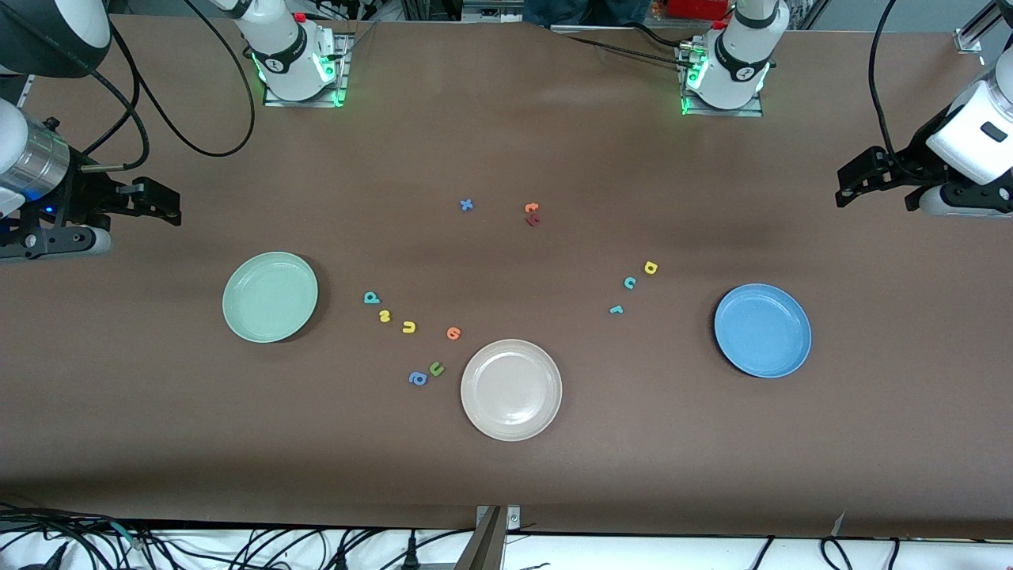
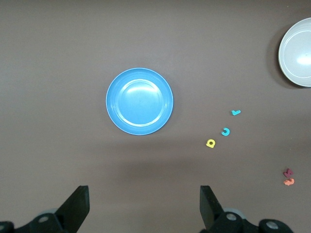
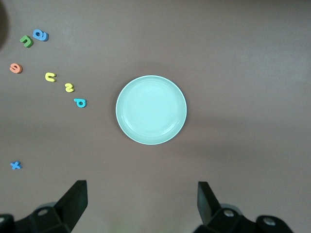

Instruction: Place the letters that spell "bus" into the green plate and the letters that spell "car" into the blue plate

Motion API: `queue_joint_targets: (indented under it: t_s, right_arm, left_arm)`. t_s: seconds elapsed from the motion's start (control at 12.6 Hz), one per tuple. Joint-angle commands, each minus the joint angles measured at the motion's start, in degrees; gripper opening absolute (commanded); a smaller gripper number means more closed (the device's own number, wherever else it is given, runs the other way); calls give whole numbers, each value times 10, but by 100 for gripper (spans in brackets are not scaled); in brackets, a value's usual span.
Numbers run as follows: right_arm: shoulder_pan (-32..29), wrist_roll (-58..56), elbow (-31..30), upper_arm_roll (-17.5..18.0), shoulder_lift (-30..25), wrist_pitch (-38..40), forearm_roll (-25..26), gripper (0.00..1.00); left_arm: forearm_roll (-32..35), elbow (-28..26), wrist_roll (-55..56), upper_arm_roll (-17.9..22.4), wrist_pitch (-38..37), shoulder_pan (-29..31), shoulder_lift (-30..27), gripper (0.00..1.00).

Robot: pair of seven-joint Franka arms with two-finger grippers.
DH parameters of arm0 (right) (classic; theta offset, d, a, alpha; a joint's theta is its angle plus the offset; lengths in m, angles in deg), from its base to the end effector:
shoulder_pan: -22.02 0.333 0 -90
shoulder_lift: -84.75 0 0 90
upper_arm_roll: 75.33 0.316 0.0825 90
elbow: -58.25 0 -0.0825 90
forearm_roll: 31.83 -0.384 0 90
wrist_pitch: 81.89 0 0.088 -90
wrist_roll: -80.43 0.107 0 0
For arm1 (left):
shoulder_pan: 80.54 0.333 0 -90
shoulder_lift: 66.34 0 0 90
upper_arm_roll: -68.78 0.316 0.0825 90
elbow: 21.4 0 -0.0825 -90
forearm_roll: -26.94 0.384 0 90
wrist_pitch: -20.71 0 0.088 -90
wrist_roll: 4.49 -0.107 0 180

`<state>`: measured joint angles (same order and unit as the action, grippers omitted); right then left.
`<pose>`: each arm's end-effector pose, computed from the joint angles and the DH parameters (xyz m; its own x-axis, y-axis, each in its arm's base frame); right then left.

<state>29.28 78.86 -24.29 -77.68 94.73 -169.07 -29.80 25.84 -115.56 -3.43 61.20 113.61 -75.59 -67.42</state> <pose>0.5989 0.0496 0.5809 0.9894 0.1107 -0.0940 0.1148 -0.9926 0.0399 0.5514 -0.0280 0.6049 0.9996 -0.0264 -0.0036 -0.0263 -0.9995 0.0166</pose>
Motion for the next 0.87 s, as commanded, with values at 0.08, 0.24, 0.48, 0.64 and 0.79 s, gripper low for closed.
queue_joint_targets:
  t_s: [0.08, 0.24, 0.48, 0.64, 0.79]
  right_arm:
    - [-2, 11, 19, 1, 8, 13, -12, 100]
    - [-2, 9, 19, 1, 8, 11, -11, 100]
    - [-2, 9, 19, 1, 7, 11, -10, 100]
    - [-2, 6, 18, 1, 8, 11, -11, 100]
    - [-3, 5, 18, 1, 8, 11, -11, 100]
  left_arm:
    - [4, 19, -5, -3, -15, 3, 7, 100]
    - [4, 19, -5, -2, -16, 3, 7, 100]
    - [4, 19, -5, -1, -16, 4, 8, 100]
    - [4, 18, -5, -1, -16, 3, 8, 100]
    - [3, 18, -2, -1, -15, 3, 8, 100]
